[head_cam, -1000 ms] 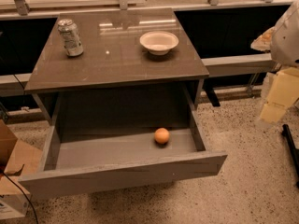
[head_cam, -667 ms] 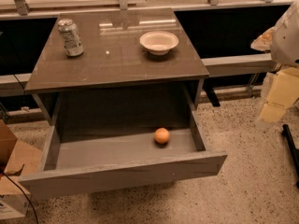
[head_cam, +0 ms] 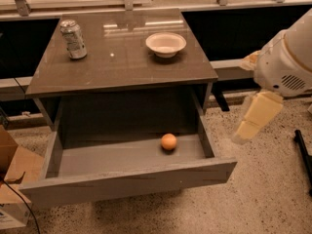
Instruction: Pick orange from top drawer and place on counter
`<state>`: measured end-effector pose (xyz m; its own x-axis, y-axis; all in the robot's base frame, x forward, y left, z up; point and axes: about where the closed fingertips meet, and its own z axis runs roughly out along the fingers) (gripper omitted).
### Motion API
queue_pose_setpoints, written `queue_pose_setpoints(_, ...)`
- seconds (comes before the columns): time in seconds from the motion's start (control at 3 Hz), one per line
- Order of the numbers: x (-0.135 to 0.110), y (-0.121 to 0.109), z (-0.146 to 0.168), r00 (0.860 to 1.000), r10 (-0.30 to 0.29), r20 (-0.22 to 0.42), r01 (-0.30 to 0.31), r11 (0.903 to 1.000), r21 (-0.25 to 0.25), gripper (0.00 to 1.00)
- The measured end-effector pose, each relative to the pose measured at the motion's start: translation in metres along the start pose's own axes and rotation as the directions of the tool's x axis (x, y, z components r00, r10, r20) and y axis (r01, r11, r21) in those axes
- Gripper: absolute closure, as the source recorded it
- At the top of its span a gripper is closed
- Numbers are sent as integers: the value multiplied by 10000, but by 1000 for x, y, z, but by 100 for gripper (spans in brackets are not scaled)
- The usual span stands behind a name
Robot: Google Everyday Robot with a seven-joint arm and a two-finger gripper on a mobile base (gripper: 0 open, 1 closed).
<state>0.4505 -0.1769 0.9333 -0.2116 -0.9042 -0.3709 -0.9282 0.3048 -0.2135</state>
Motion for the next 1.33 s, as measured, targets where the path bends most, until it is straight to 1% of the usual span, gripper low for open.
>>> queue_pose_setpoints(0.33,-2,-1,41,9883,610,1395,-591,9981,-179,0)
queue_pose_setpoints(0.67,-12,-11,37,9808,705,1819,-756,9969,214,0)
queue_pose_setpoints(1.0,-12,-11,37,9809,703,1813,-754,9969,212,0)
queue_pose_setpoints(1.33,-19,-3,59,9667,1228,2244,-1251,9921,-42,0)
